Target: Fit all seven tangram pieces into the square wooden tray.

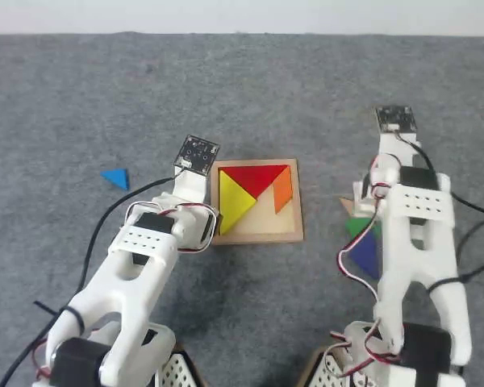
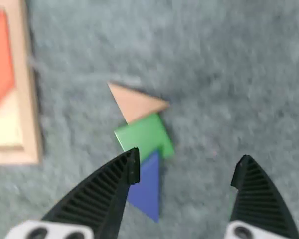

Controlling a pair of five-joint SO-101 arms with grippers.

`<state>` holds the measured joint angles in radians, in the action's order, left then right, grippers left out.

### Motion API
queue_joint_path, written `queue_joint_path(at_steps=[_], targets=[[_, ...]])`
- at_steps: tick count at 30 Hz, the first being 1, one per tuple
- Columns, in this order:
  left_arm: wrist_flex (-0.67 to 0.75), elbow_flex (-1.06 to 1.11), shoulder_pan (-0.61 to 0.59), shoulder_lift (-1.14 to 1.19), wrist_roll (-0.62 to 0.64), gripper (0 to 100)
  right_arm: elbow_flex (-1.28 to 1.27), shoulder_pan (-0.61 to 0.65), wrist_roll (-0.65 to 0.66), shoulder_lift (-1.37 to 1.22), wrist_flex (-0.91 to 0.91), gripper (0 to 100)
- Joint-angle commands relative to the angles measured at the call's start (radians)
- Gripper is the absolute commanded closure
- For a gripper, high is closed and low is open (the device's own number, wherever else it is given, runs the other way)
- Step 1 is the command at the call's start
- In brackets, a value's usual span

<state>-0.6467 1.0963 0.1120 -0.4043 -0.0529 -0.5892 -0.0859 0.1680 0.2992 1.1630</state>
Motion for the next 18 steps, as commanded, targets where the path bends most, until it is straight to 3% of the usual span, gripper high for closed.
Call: queue_joint_path(at_steps=[1,8,18], targets=[[0.021,-0.007,0.005,-0.037,-0.006,82,0.005,-0.012,0.069,0.051,0.048,68.8],[0.021,-0.005,0.005,-0.037,-0.006,82,-0.104,0.113,0.08,0.05,-0.045,68.8],[0.021,-0.004,0.005,-0.037,-0.006,82,-0.192,0.116,0.144,0.05,-0.154,68.8]])
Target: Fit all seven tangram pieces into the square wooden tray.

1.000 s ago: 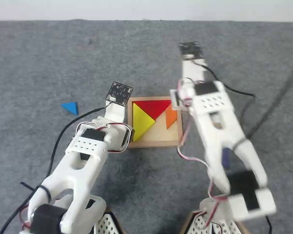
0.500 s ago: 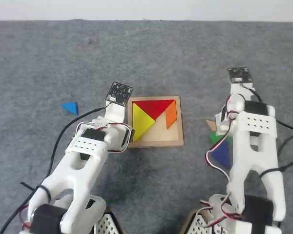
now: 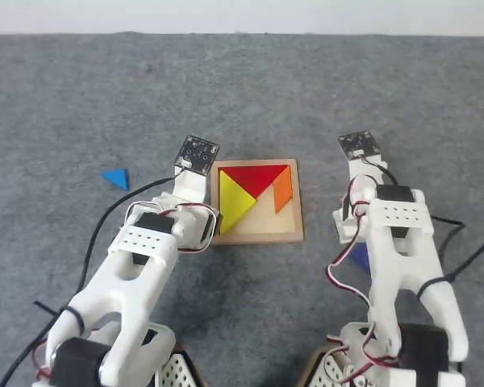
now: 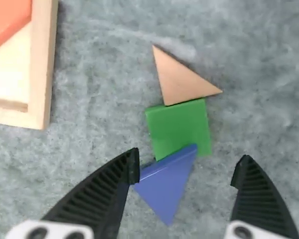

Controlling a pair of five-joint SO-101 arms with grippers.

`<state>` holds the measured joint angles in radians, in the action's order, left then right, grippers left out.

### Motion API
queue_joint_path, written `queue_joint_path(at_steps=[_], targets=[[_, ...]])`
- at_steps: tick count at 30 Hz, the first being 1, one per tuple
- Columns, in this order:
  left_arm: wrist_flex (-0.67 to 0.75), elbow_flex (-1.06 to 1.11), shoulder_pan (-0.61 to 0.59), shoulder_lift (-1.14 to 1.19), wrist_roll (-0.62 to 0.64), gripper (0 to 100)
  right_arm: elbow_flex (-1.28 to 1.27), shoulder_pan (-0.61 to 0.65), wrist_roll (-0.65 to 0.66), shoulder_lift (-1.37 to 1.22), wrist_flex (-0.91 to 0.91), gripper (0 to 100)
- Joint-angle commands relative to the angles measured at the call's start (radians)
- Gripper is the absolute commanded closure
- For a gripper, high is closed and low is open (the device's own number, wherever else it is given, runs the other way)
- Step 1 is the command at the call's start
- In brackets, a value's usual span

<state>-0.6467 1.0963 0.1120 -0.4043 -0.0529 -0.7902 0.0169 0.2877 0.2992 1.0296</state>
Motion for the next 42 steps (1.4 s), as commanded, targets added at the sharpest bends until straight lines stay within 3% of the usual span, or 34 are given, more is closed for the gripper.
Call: queue_joint_path(at_steps=[1,6,15,26,33,42], targets=[[0.021,-0.004,0.005,-0.037,-0.006,82,0.017,0.013,0.025,0.05,-0.031,68.8],[0.021,-0.004,0.006,-0.037,-0.006,82,0.084,0.018,0.066,0.031,-0.101,68.8],[0.023,-0.004,0.006,-0.037,-0.006,82,0.33,0.019,0.235,-0.283,-0.061,68.6],[0.023,-0.004,0.006,-0.037,-0.006,82,0.377,0.016,0.433,-0.47,-0.071,68.9],[0.023,-0.004,0.006,-0.037,-0.006,82,0.419,0.015,0.454,-0.521,-0.062,82.5],[0.023,-0.004,0.006,-0.037,-0.006,82,0.499,0.015,0.334,-0.526,0.036,91.9]])
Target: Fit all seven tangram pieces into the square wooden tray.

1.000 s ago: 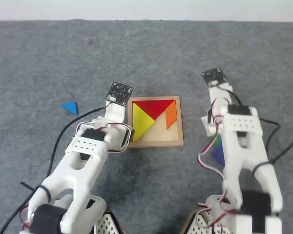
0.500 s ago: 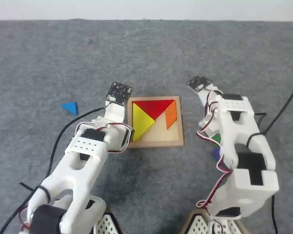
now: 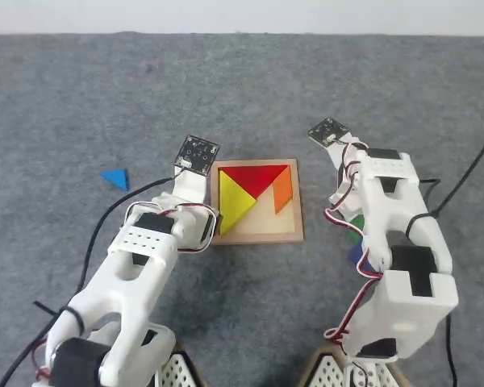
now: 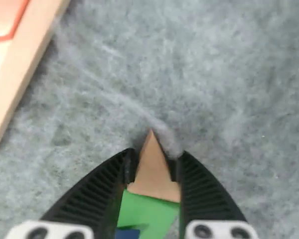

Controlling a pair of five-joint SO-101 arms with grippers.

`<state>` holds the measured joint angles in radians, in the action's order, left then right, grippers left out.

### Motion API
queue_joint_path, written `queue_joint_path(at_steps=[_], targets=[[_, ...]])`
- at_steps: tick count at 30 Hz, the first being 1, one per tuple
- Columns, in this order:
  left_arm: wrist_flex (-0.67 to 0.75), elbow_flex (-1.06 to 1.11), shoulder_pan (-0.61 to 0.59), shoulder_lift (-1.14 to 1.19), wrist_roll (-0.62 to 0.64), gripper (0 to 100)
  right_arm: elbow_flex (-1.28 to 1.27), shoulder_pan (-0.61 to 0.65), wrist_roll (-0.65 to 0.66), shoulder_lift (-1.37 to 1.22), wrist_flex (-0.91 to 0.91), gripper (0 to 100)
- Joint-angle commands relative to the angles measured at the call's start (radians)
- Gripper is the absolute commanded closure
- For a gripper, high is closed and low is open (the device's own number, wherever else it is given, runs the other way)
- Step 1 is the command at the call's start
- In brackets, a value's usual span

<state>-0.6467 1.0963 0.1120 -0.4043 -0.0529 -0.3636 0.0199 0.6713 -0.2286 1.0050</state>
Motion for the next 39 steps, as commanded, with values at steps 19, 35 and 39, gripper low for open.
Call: queue_joint_path(at_steps=[19,35,39], targets=[[0.023,-0.004,0.006,-0.037,-0.006,82,0.21,0.025,-0.017,0.002,0.32,73.6],[0.023,-0.004,0.006,-0.037,-0.006,82,0.13,0.027,0.031,-0.116,0.147,71.3],[0.035,-0.002,0.005,-0.037,-0.006,82,0.14,0.025,0.031,-0.12,0.148,73.9]])
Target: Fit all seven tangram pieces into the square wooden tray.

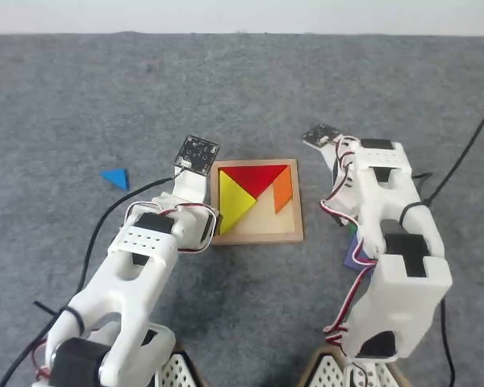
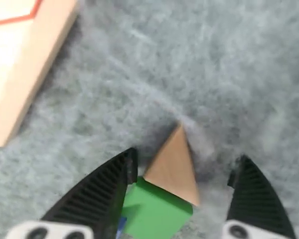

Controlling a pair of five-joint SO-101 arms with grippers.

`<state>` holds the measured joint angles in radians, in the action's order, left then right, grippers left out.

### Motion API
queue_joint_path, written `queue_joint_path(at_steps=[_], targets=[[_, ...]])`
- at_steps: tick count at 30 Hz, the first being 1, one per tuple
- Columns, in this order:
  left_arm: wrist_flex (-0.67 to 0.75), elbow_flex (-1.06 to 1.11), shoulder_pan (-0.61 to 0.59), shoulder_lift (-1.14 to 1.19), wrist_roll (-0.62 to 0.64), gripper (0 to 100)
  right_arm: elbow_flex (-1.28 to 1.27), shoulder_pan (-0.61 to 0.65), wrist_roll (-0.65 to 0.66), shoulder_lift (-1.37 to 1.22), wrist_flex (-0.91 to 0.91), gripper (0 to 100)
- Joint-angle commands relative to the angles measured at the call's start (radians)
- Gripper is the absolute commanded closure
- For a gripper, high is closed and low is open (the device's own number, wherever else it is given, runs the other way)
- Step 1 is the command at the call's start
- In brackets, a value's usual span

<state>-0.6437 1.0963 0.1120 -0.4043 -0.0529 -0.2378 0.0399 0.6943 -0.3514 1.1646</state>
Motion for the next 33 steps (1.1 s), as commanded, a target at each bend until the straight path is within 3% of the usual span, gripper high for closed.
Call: queue_joint_path(at_steps=[1,8,15,28,30,33], targets=[[0.035,-0.002,0.005,-0.037,-0.006,82,0.014,0.005,0.008,0.004,-0.012,74.0],[0.035,-0.002,0.005,-0.037,-0.006,82,0.015,-0.007,0.005,0.007,-0.004,81.6],[0.035,-0.002,0.005,-0.037,-0.006,82,0.032,-0.004,-0.028,0.01,0.001,81.9],[0.037,-0.002,0.005,-0.037,-0.006,82,0.247,-0.005,-0.092,0.012,0.186,86.5],[0.037,-0.002,0.005,-0.037,-0.006,82,0.253,-0.005,-0.051,0.012,0.189,84.9],[0.037,-0.002,0.003,-0.037,-0.006,82,0.238,-0.005,0.054,0.002,0.234,73.1]])
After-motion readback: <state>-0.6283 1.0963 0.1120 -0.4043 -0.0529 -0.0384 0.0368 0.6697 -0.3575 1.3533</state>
